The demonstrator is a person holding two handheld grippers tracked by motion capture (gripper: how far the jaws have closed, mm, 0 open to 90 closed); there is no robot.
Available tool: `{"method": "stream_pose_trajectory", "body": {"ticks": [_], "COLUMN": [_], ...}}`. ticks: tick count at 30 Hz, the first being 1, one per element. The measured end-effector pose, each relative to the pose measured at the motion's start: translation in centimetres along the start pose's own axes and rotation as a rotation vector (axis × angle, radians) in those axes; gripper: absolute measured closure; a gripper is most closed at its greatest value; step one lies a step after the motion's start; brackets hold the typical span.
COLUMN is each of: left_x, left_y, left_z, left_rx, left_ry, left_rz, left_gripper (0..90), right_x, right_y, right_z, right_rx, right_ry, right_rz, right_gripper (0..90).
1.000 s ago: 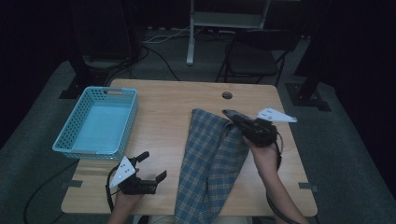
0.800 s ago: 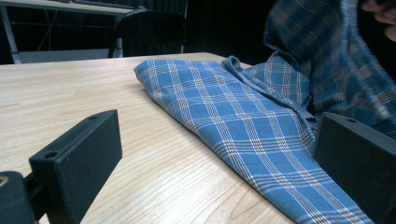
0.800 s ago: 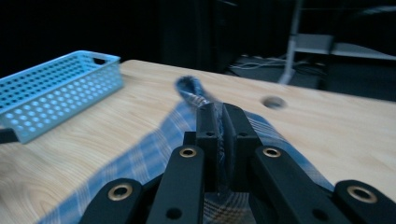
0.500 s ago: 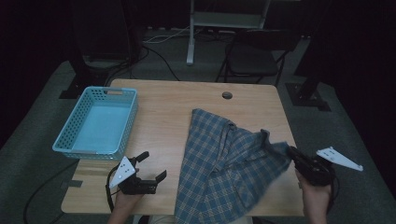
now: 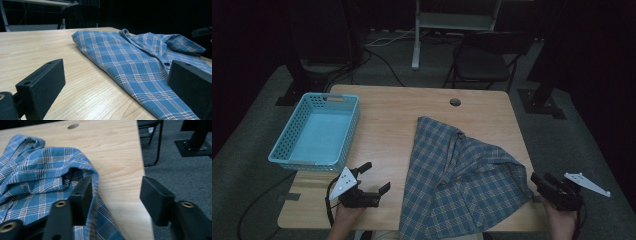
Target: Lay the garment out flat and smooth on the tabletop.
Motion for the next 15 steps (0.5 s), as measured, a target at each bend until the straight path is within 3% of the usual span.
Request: {"method": "stream_pose_trajectory", "body": {"ticks": [6,8,11,15], "left_x": [0.1,0.0,0.0,0.1], "left_y": [0.0,0.1,0.1,0.4], "left_z": [0.3,0.6,1.2,1.8], "left_rx": [0.021,0.037,0.078,0.094], "left_ry": [-0.010,-0.024,-0.027,-0.037], "left_rz": [-0.001,-0.002,0.009,-0.003], "left_gripper": [2.1,2.1,2.2,2.2], "right_x": [1.6,2.7,3.8,4.4], "right_y": [1.1,1.4,1.3,0.9], "right_z": [2.2,3.1,4.4,5.7], "right_rx": [0.004,0.008,0.030,0.023], "right_ry": [0.045,0.098,0.141,0.144], "right_rz": [-0.023,-0.038,-0.070,-0.111], "right_gripper": [32.0,23.0,20.3,20.2]}}
Point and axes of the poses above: each handheld gripper's, and its own axes: z roughly forward along the jaws, y roughly out of its top, x roughly to its left, the point moved 4 cm from there along z, roughly forward along the jaws, and after that the axes turned 8 degrees about z, right-handed, at the moved point
